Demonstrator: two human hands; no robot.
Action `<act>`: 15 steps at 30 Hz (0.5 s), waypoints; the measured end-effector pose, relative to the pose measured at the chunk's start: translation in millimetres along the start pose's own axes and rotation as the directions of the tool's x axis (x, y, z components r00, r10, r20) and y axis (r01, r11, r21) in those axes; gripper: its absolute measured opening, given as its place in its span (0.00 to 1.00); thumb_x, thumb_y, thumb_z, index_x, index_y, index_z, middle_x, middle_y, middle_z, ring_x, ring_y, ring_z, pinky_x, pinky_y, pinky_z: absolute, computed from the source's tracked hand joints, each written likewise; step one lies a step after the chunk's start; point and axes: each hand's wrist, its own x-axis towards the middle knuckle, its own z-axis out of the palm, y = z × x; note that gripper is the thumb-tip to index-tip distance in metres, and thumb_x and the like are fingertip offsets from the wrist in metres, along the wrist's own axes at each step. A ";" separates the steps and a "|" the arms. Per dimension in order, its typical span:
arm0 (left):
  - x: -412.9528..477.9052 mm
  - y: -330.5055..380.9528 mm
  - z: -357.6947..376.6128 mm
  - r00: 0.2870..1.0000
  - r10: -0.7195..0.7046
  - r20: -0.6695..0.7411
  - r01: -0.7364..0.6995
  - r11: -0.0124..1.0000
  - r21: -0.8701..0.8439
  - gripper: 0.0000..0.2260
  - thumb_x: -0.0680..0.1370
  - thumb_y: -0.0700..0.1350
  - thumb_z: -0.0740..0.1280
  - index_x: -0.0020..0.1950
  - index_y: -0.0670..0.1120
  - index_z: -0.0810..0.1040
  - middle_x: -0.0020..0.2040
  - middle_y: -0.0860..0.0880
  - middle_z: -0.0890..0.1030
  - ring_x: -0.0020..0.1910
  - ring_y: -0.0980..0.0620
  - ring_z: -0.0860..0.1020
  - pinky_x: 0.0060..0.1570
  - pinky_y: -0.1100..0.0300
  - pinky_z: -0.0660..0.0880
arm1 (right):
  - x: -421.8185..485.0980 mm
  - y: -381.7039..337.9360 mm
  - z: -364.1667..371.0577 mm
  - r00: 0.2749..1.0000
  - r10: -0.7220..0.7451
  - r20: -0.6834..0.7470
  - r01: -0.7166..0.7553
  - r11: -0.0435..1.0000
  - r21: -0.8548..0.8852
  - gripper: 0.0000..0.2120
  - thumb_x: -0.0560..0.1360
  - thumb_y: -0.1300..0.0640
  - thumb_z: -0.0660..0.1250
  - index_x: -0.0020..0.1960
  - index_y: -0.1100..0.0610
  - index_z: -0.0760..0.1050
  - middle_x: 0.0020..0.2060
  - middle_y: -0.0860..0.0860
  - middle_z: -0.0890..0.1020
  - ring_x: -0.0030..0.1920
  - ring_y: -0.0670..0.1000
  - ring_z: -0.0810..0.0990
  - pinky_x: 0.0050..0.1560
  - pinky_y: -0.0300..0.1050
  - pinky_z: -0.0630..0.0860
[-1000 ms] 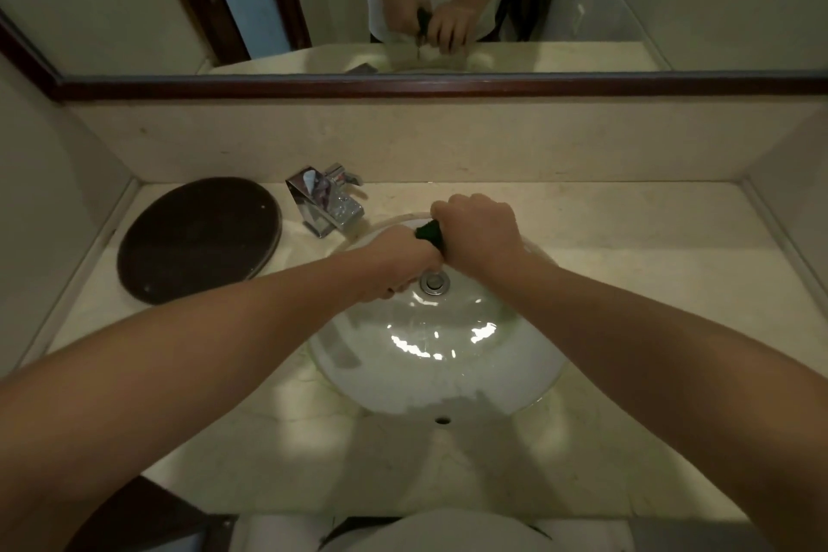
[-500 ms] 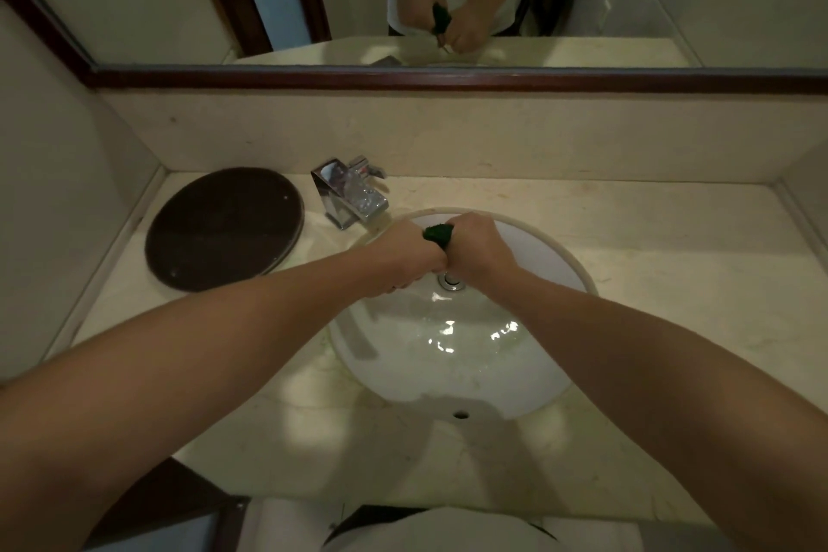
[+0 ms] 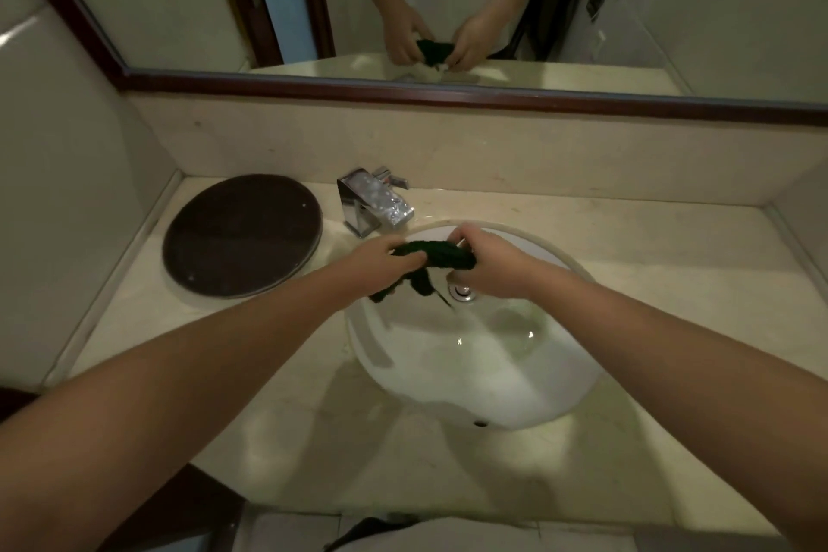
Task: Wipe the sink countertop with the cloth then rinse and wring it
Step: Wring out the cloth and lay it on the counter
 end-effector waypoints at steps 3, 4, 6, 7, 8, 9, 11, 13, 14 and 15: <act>-5.9 -14.2 -17.5 1.000 0.005 -0.026 -0.008 0.994 -0.111 0.07 0.78 0.42 0.67 0.55 0.49 0.78 0.49 0.45 0.81 0.49 0.47 0.80 0.46 0.58 0.76 | 0.2 -12.0 -9.1 0.998 -0.011 -0.054 0.016 0.996 0.082 0.07 0.76 0.56 0.68 0.53 0.56 0.77 0.35 0.47 0.80 0.30 0.38 0.76 0.30 0.30 0.69; -7.9 -16.5 -20.9 0.999 0.016 -0.050 -0.023 0.991 -0.131 0.06 0.77 0.39 0.67 0.53 0.48 0.78 0.49 0.45 0.80 0.50 0.47 0.80 0.46 0.59 0.75 | 0.7 -16.4 -10.9 0.997 -0.022 -0.069 0.028 0.997 0.077 0.05 0.77 0.55 0.67 0.50 0.56 0.78 0.33 0.48 0.80 0.28 0.40 0.76 0.29 0.31 0.68; -12.0 -18.3 -26.6 0.988 0.061 -0.144 -0.085 0.982 -0.166 0.04 0.76 0.38 0.68 0.45 0.47 0.77 0.44 0.46 0.79 0.46 0.47 0.78 0.43 0.59 0.73 | 2.0 -26.4 -13.3 0.990 -0.055 -0.130 0.064 0.996 0.061 0.09 0.78 0.52 0.66 0.44 0.56 0.79 0.32 0.49 0.79 0.31 0.46 0.76 0.32 0.37 0.69; -15.1 -17.3 -29.0 0.976 0.082 -0.201 -0.124 0.970 -0.208 0.06 0.75 0.38 0.69 0.42 0.48 0.76 0.41 0.47 0.78 0.43 0.48 0.77 0.42 0.59 0.72 | 1.8 -32.5 -14.4 0.983 -0.068 -0.172 0.080 0.995 0.065 0.11 0.78 0.51 0.65 0.43 0.57 0.79 0.32 0.49 0.79 0.32 0.47 0.75 0.34 0.39 0.69; -18.7 -15.4 -31.2 0.961 0.096 -0.259 -0.166 0.949 -0.266 0.08 0.75 0.38 0.69 0.39 0.48 0.75 0.39 0.47 0.77 0.42 0.48 0.76 0.42 0.57 0.71 | 1.7 -38.6 -15.5 0.975 -0.070 -0.209 0.091 0.992 0.091 0.11 0.78 0.50 0.64 0.44 0.57 0.79 0.32 0.49 0.79 0.33 0.47 0.75 0.35 0.40 0.69; -22.4 -12.8 -33.6 0.944 0.098 -0.314 -0.205 0.922 -0.328 0.09 0.74 0.38 0.70 0.36 0.48 0.74 0.38 0.46 0.77 0.41 0.47 0.76 0.43 0.56 0.71 | 1.9 -43.6 -16.7 0.971 -0.064 -0.228 0.096 0.987 0.131 0.11 0.79 0.49 0.64 0.46 0.57 0.79 0.32 0.48 0.78 0.32 0.46 0.75 0.34 0.40 0.70; -32.4 -5.5 -38.7 0.914 0.091 -0.395 -0.270 0.864 -0.425 0.09 0.73 0.36 0.70 0.36 0.47 0.76 0.38 0.45 0.77 0.42 0.46 0.76 0.46 0.52 0.73 | 1.0 -50.4 -19.3 0.979 -0.044 -0.197 0.082 0.979 0.187 0.12 0.78 0.48 0.64 0.48 0.57 0.77 0.29 0.48 0.77 0.26 0.43 0.73 0.30 0.37 0.69; -41.0 1.9 -45.6 0.886 0.085 -0.455 -0.321 0.821 -0.471 0.08 0.74 0.36 0.69 0.37 0.47 0.79 0.40 0.44 0.79 0.45 0.45 0.78 0.50 0.50 0.76 | -1.8 -53.4 -22.6 0.990 -0.054 -0.132 0.072 0.989 0.132 0.13 0.79 0.48 0.63 0.47 0.58 0.77 0.27 0.49 0.76 0.24 0.42 0.71 0.29 0.37 0.68; -44.3 4.7 -50.3 0.878 0.084 -0.472 -0.335 0.811 -0.479 0.08 0.75 0.37 0.68 0.38 0.47 0.81 0.41 0.44 0.80 0.46 0.44 0.78 0.51 0.49 0.77 | -3.4 -54.1 -24.3 0.991 -0.061 -0.115 0.074 0.991 0.110 0.14 0.79 0.48 0.62 0.47 0.58 0.77 0.28 0.49 0.76 0.24 0.42 0.71 0.30 0.38 0.69; -46.6 6.7 -55.5 0.874 0.084 -0.479 -0.338 0.813 -0.474 0.08 0.76 0.38 0.68 0.39 0.47 0.82 0.42 0.44 0.81 0.47 0.44 0.79 0.51 0.49 0.77 | -5.7 -55.1 -26.3 0.991 -0.066 -0.114 0.080 0.990 0.116 0.14 0.80 0.48 0.62 0.46 0.58 0.77 0.28 0.49 0.76 0.24 0.42 0.71 0.30 0.37 0.69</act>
